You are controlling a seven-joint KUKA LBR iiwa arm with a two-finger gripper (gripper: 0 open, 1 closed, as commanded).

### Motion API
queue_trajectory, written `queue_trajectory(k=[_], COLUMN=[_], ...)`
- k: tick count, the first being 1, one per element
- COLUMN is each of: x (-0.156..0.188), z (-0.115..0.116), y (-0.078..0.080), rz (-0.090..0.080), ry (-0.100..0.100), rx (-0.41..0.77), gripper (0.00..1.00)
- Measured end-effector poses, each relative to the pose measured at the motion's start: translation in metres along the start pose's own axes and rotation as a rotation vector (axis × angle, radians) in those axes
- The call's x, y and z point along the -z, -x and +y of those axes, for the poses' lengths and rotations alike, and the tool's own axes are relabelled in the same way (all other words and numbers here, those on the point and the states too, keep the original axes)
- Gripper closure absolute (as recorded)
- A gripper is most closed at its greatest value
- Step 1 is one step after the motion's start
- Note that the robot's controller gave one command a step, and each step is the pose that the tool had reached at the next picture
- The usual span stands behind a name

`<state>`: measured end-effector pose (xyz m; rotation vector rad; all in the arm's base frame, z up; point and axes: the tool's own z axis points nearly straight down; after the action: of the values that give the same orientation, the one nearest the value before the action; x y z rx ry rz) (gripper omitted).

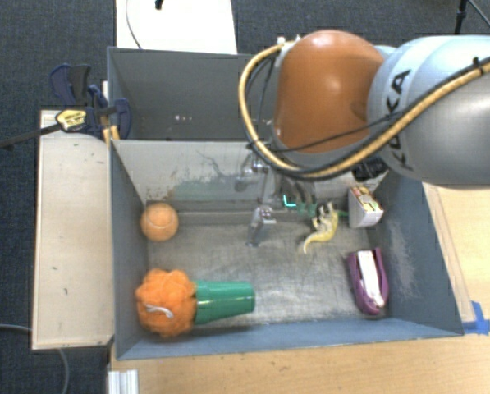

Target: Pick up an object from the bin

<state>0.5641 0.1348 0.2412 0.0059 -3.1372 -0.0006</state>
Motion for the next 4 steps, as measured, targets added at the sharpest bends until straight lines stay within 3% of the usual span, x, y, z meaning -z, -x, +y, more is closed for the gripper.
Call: queue_trajectory(k=[1, 2, 3, 4], x=[0.004, -0.049, -0.078, -0.099], z=[-0.001, 0.019, 0.046, 0.043], y=[0.002, -0.025, -0.083, -0.088], rz=[-0.008, -0.009, -0.007, -0.006], ry=[0.001, 0.0, 0.0, -0.001], rx=[-0.004, 0.132, 0.065, 0.35], gripper=[0.0, 0.0, 0.0, 0.0])
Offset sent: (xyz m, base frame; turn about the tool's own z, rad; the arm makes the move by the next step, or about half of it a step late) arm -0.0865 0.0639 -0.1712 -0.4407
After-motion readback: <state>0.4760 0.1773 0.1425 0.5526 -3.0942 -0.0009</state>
